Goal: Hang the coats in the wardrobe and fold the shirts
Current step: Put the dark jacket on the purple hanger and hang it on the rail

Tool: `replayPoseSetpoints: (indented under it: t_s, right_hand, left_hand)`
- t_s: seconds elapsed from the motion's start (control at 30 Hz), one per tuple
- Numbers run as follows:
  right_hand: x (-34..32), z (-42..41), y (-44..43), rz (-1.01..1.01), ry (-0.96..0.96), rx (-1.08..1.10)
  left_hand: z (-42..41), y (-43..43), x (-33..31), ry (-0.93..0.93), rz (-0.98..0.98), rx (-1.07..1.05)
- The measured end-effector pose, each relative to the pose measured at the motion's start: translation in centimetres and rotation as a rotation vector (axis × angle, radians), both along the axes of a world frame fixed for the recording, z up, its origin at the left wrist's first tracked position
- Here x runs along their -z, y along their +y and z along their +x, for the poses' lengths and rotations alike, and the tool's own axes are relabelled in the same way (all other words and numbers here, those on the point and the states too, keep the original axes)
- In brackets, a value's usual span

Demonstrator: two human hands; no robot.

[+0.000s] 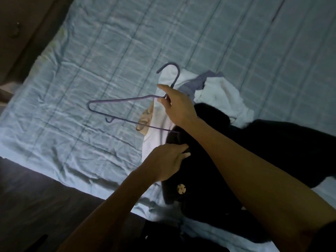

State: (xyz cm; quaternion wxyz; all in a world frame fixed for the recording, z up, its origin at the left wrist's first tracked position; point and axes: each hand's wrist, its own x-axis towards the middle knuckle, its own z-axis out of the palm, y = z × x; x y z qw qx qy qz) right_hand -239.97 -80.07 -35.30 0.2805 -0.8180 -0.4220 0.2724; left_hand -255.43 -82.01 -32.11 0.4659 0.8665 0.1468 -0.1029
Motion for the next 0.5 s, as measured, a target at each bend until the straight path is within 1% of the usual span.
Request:
replayPoseSetpoints:
  t_s: [0.17,0.27,0.33,0.4,0.5]
  right_hand:
    - [-7.5,2.1,-5.2,0.307,-0.068,0.284]
    - [-13.3,3.6,-7.9,0.554,-0.02,0.501]
    - [-17.6,4.4,-9.5,0.69,-0.079,0.558]
    - [-21.5,4.9,-11.7,0.722,-0.215,0.517]
    - [-25.0,5.5,-16.3,0.616,-0.42,0.428]
  left_hand:
    - [1.7,-3.3,-3.9,-0.13,0.081,0.021]
    - [2.8,-5.8,-7.2,-0.17,0.12,0.038]
    - [3.6,-7.3,-9.6,-0.214,0.164,0.032]
    - [4.4,-8.7,-11.8,-0.27,0.229,-0.004]
    - [6.1,-10.6,-15.2,-0.334,0.283,-0.035]
